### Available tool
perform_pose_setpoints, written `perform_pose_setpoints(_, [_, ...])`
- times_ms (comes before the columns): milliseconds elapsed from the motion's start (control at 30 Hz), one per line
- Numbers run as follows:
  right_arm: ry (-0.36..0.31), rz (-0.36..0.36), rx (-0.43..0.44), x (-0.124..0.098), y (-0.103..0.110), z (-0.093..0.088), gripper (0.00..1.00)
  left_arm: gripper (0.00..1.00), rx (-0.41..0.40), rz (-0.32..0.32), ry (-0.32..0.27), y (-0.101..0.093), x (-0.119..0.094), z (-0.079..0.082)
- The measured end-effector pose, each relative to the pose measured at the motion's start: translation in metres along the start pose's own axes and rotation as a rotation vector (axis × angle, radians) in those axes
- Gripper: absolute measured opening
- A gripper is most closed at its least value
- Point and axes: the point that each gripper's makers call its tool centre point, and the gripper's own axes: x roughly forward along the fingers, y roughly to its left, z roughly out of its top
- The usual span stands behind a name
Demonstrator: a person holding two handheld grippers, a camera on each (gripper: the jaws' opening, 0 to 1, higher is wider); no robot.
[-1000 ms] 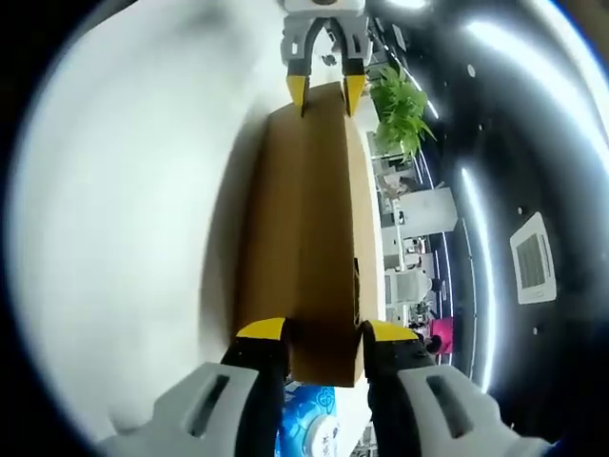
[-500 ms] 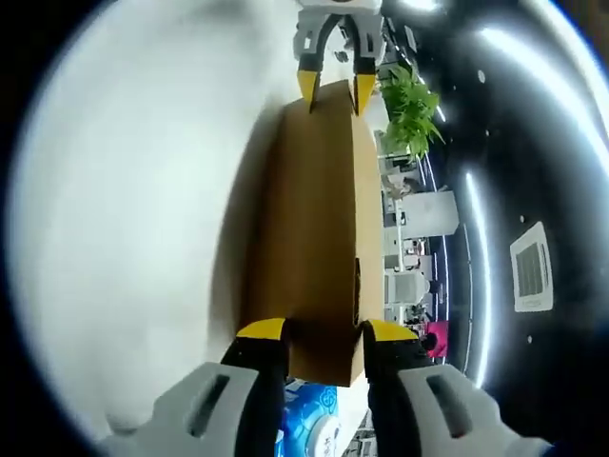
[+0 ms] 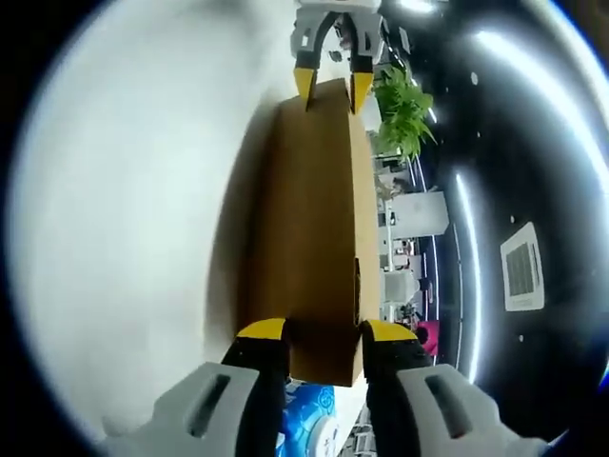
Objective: Operate the shoe box by opening the lid, removing the specified soft item, and placing it in the target area until the item is outside and the box remains undamaged.
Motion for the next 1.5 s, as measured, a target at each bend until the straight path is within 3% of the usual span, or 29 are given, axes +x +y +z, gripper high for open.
perform_pose_setpoints(433, [0.005,0.005,0.011,-0.025,0.008,0.004,0.29,0.30,-0.014,-0.011,-0.015,-0.008,-0.012,0.018])
perform_pose_setpoints(1067, [0.016,-0.001,0.016,-0.074,0.027,-0.004,0.29,0.30,-0.023,-0.008,-0.034,-0.029,-0.031,0.071])
perform_pose_setpoints(1500, [0.003,-0.012,0.017,-0.084,0.031,-0.004,0.29,0.30,-0.022,0.001,-0.021,-0.034,-0.036,0.079])
